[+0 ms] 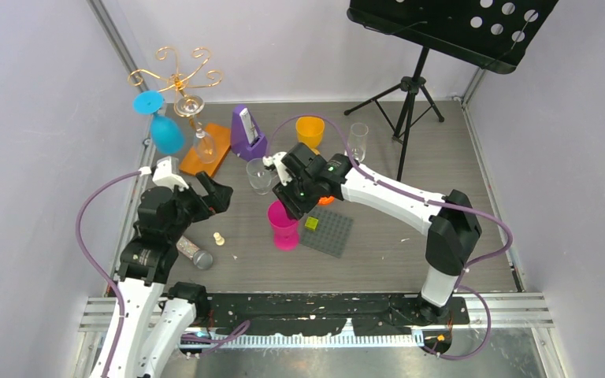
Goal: Place the wine glass upside down on the wine glass rack
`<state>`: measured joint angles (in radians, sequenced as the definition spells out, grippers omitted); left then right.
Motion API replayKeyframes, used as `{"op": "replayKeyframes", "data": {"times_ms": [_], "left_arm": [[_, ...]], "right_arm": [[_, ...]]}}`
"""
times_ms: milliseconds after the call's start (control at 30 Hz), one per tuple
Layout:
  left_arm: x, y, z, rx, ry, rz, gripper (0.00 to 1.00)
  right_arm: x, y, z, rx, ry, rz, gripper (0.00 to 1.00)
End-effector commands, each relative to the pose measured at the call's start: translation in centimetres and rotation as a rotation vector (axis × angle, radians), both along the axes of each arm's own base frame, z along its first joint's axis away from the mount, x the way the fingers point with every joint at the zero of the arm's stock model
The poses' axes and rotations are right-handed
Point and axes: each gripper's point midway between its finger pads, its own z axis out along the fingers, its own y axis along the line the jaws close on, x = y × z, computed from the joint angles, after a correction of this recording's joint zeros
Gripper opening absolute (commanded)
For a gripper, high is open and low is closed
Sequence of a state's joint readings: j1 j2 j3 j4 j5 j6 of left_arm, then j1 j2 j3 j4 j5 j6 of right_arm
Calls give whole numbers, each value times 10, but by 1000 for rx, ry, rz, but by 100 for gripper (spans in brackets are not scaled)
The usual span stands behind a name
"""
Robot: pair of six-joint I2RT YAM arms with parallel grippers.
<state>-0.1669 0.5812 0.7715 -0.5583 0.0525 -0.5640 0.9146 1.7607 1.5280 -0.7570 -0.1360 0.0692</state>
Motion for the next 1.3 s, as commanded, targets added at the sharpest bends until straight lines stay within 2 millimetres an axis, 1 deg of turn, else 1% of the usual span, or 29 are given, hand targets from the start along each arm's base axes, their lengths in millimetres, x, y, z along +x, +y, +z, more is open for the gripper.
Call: {"op": "replayKeyframes", "data": {"times_ms": [0,33,67,133,167,233,267,300,400,467,500,533,567,600,633,667,700,733,767,800,833,867,933,1033,1167,1267], "left_arm": [[6,-4,19,19,-51,-21,100],[7,-6,21,20,-54,-27,100],[7,-7,22,22,-55,-32,100],[9,-9,24,19,-57,-44,100],[10,-12,26,12,-63,-51,100],[11,-15,31,-6,-77,-60,100],[11,-15,34,-15,-86,-60,100],[12,-16,38,-25,-99,-62,100],[12,-20,52,-58,-139,-67,100],[11,-23,59,-75,-159,-83,100],[11,-25,63,-85,-169,-94,100],[10,-27,67,-96,-179,-103,100],[10,-29,71,-109,-187,-113,100],[9,-31,74,-122,-197,-120,100],[8,-33,80,-135,-212,-126,100],[7,-34,84,-149,-227,-132,100],[7,-35,88,-163,-238,-132,100],[6,-35,92,-174,-250,-132,100],[6,-36,97,-180,-264,-136,100],[5,-38,101,-183,-277,-146,99],[5,-39,105,-180,-292,-156,98],[4,-40,108,-180,-301,-166,95],[2,-45,115,-175,-323,-206,92],[-3,-55,124,-188,-349,-276,85],[-7,-69,125,-207,-337,-361,74],[-6,-74,119,-202,-324,-374,70]], "right_arm": [[15,8,33,51,-104,-12,42],[17,6,36,48,-117,-18,37],[18,6,40,49,-128,-17,35],[20,4,46,51,-144,-17,26],[16,5,50,65,-135,-1,17],[13,5,65,115,-121,14,7],[12,5,71,134,-117,11,6],[11,5,83,170,-126,12,5],[11,3,106,234,-149,4,5],[13,-3,129,284,-201,-15,5],[14,-5,134,296,-216,-28,5],[18,-9,149,326,-265,-49,5],[21,-12,152,333,-284,-66,5],[26,-16,173,384,-355,-97,5],[27,-19,170,391,-368,-116,5],[31,-23,200,475,-454,-150,5],[33,-28,192,479,-465,-180,5],[34,-34,223,574,-548,-213,5],[33,-37,217,591,-556,-225,5],[30,-42,242,672,-611,-235,5],[28,-44,240,687,-614,-239,5],[25,-46,252,727,-633,-236,5],[22,-47,263,752,-640,-231,5],[21,-47,269,774,-640,-238,5],[19,-48,281,827,-659,-241,5],[13,-44,287,863,-653,-214,5]]}}
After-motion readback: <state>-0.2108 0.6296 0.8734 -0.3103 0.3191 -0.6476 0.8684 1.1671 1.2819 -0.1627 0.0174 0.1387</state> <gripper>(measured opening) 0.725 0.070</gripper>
